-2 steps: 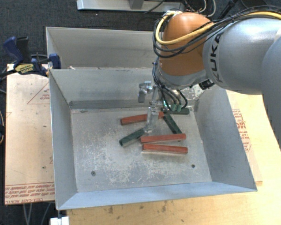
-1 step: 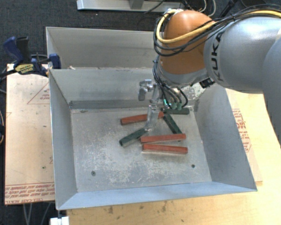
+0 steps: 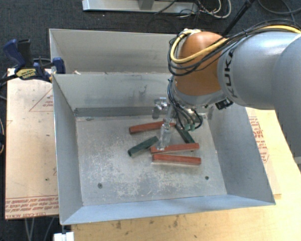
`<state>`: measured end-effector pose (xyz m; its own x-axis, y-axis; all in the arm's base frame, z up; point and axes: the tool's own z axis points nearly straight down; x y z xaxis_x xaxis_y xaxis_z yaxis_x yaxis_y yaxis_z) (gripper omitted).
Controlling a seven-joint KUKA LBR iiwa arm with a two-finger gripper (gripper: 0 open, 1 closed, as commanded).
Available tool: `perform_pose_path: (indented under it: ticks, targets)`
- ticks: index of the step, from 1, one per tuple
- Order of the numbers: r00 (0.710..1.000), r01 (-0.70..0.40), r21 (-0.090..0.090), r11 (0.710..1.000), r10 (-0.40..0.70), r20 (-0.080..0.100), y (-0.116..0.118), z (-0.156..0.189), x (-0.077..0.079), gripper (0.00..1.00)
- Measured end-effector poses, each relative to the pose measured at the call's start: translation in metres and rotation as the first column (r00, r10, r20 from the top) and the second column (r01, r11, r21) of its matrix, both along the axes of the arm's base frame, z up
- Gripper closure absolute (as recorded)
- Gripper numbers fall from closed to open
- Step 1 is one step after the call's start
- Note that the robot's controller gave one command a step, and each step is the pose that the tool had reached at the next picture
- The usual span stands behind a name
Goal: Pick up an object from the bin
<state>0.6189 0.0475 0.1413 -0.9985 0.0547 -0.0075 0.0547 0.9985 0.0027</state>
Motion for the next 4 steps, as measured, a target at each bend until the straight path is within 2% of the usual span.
perform_pose_path:
  ticks: [1, 2, 3, 4]
  targets:
    - [0.997, 0.075, 0.003, 0.997, -0.075, 0.001, 0.009, -0.062, 0.020, 1.00]
    - [0.997, 0.076, 0.003, 0.997, -0.076, 0.002, 0.009, -0.062, 0.020, 1.00]
    - [0.995, 0.102, -0.001, 0.995, -0.102, -0.008, 0.012, -0.028, 0.017, 1.00]
    - [0.998, 0.055, -0.001, 0.998, -0.055, 0.002, 0.037, -0.001, 0.023, 1.00]
